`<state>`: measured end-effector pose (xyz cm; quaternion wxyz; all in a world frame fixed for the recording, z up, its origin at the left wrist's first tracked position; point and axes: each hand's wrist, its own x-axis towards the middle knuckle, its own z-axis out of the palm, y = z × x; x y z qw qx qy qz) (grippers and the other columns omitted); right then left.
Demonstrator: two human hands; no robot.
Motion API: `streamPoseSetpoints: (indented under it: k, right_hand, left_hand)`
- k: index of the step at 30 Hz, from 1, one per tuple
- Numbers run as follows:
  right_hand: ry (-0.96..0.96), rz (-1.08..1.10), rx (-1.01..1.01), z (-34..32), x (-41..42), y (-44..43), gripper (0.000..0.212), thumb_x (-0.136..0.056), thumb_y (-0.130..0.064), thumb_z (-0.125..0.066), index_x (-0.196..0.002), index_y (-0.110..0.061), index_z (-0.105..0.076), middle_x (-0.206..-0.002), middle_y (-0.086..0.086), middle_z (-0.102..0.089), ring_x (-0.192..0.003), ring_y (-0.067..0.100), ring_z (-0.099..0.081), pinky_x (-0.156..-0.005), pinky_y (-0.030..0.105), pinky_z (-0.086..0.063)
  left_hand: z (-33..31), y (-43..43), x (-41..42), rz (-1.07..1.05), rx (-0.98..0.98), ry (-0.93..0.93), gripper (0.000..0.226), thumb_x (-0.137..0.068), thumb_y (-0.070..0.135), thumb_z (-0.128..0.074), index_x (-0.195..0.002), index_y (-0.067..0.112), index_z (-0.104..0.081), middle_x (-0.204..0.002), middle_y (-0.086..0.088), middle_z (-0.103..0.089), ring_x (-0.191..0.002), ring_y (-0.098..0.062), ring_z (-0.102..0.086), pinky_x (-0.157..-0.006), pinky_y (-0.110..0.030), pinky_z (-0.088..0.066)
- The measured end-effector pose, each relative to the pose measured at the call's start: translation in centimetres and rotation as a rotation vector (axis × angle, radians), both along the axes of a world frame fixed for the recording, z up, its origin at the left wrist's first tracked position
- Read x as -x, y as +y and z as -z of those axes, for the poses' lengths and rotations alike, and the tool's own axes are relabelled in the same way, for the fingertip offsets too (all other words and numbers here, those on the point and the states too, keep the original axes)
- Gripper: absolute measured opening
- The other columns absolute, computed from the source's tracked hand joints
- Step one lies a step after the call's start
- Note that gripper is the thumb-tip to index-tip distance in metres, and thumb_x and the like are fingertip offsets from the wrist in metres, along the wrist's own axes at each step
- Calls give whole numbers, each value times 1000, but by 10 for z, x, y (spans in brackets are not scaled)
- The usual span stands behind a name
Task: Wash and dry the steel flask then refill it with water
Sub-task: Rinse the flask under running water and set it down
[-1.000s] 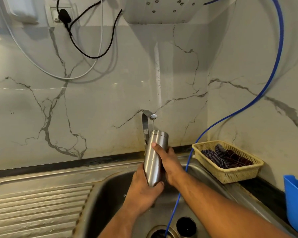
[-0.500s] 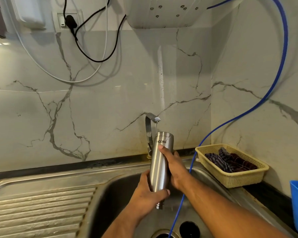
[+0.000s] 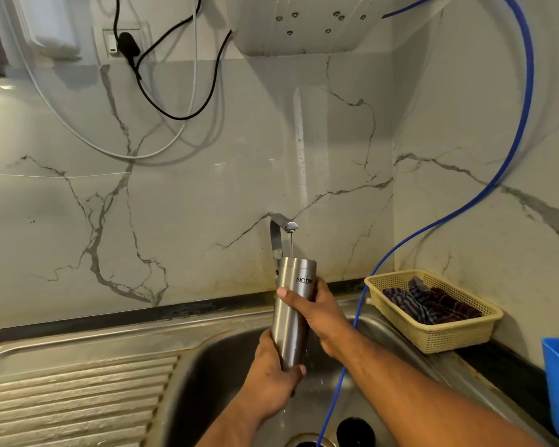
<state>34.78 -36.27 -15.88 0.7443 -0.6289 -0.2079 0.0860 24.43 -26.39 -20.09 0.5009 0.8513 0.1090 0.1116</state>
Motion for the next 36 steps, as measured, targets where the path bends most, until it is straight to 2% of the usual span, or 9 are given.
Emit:
streamPoseSetpoints:
  k: [3,7,12,18,21,23,26,31,36]
  right_hand:
    - [-51,19,9,1,-2,4,91,-72,-33,-91,-146,-34,-37,-127,-2,-61,-114,18,-62,-95,41,-56]
    - [-131,91,104,7,-6,8,97,-70,-30,-93,-148,-40,-36,-129,-5,-61,-118,20,-61,-101,48,-54]
    - [-129,105,152,15,-8,5,87,-76,-27,-89,-147,-34,-41,-126,-6,-63,-118,19,-61,-98,40,-52]
    - [-148,97,140,11,-6,5,86,-78,-22,-88,-149,-34,-40,-130,-7,-59,-119,16,-56,-93,32,-47]
    - [-136,114,121,9,-6,5,82,-79,-26,-87,-148,-33,-42,-133,-6,-59,-119,16,-54,-94,34,-46]
    - [-125,135,115,9,-7,5,82,-79,-27,-87,-148,-31,-43,-136,-4,-59,-125,19,-55,-99,38,-47]
    - [-120,173,115,11,-8,3,85,-79,-29,-87,-150,-31,-41,-138,-3,-57,-128,22,-53,-102,41,-46]
    - [-120,213,116,9,-10,0,84,-78,-31,-88,-148,-30,-42,-140,-1,-58,-129,23,-54,-101,40,-47]
    - [-147,248,125,6,-9,-3,83,-78,-34,-87,-147,-26,-42,-136,-2,-59,-122,20,-56,-100,39,-48]
  left_hand:
    - [2,3,-1,-33,-62,-57,70,-86,19,-77,-141,30,-35,-122,11,-53,-111,-8,-56,-89,-17,-48]
    - [2,1,-1,-27,-84,-60,65,-83,25,-81,-129,39,-38,-121,18,-54,-106,3,-53,-81,-6,-38]
    - [3,2,-1,-64,-130,-3,79,-85,24,-79,-150,25,-35,-144,5,-49,-133,-12,-47,-113,-28,-39]
    - [3,3,1,-74,-164,-6,75,-89,25,-75,-152,24,-34,-148,2,-46,-134,-12,-45,-110,-25,-37]
    - [3,4,1,-70,-153,-11,69,-88,25,-76,-147,27,-39,-131,12,-50,-108,0,-49,-84,-6,-38]
    - [3,5,0,-82,-147,-15,68,-88,24,-76,-146,26,-40,-122,15,-49,-100,3,-47,-74,-5,-35]
    - [2,4,1,-96,-152,-4,72,-89,22,-76,-149,24,-38,-133,10,-51,-111,0,-43,-91,-11,-34]
    - [3,6,1,-122,-152,14,76,-90,23,-75,-154,23,-34,-148,2,-47,-130,-11,-47,-99,-19,-36]
    - [5,9,0,-126,-135,43,72,-90,23,-74,-152,24,-36,-142,5,-52,-126,-10,-50,-102,-21,-40]
